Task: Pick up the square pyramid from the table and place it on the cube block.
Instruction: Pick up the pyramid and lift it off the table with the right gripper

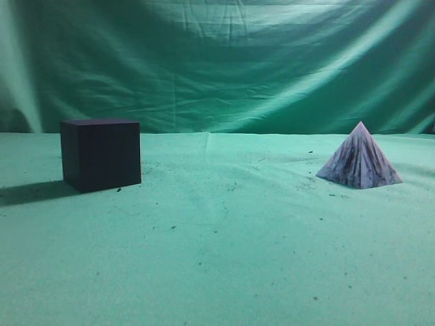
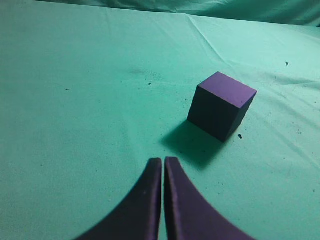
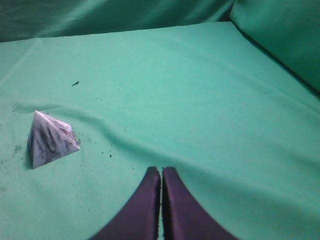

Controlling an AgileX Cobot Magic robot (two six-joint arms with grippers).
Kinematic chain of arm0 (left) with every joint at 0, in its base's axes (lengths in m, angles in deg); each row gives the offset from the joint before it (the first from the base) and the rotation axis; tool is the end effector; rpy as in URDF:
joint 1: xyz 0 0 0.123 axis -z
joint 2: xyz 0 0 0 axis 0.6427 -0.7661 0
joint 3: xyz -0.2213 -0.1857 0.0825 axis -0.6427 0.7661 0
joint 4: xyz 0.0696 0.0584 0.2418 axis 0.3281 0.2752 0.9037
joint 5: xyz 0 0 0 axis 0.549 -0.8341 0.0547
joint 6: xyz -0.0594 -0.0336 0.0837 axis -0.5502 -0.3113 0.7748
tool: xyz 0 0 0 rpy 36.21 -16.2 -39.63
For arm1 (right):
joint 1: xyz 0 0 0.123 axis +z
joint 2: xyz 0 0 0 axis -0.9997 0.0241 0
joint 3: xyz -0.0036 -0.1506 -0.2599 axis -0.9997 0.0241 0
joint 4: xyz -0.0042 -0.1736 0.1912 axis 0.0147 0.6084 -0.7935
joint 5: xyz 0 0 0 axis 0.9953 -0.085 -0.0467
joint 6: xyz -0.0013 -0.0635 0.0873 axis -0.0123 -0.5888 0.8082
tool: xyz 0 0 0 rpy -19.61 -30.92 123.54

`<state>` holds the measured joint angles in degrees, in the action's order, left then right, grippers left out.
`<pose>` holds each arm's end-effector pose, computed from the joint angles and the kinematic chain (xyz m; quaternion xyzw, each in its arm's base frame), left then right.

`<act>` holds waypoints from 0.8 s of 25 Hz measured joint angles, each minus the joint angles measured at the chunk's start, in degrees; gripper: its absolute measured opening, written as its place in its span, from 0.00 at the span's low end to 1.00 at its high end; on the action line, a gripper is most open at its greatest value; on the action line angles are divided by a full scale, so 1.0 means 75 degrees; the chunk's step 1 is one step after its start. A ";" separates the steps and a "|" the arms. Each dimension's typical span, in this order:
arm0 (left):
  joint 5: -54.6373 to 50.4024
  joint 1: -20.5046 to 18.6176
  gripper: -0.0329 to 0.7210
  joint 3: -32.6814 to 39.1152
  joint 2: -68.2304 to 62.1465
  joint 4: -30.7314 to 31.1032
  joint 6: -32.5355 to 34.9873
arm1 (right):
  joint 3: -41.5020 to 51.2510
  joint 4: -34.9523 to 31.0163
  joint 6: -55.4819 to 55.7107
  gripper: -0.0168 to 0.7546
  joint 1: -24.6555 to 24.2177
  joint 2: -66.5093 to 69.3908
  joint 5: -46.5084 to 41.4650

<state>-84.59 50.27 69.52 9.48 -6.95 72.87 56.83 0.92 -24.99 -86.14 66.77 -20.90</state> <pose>0.0576 -0.0199 0.1707 0.0326 0.7931 -0.1370 0.5926 0.0596 -0.0013 0.1637 0.0203 0.8104 0.0183 0.5852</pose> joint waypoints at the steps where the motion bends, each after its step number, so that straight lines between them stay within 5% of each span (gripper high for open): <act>1: 0.0000 0.0000 0.04 0.0000 0.0000 0.0000 0.0000 | 0.0000 0.0000 0.0000 0.02 0.0000 0.0000 0.0000; 12: -0.0015 0.0000 0.04 0.0000 0.0000 0.0000 0.0000 | 0.0000 0.0285 -0.0105 0.02 0.0000 0.0000 0.0306; 17: -0.0028 0.0000 0.04 0.0000 0.0000 0.0000 0.0000 | 0.0000 0.0270 -0.0072 0.02 0.0000 0.0000 0.2225; 20: -0.0028 0.0000 0.04 0.0000 0.0000 0.0000 0.0000 | 0.0012 0.0205 -0.0060 0.02 0.0000 0.0000 0.4362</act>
<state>-84.80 50.27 69.52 9.48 -6.95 72.87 56.92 2.45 -25.44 -86.14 66.77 11.82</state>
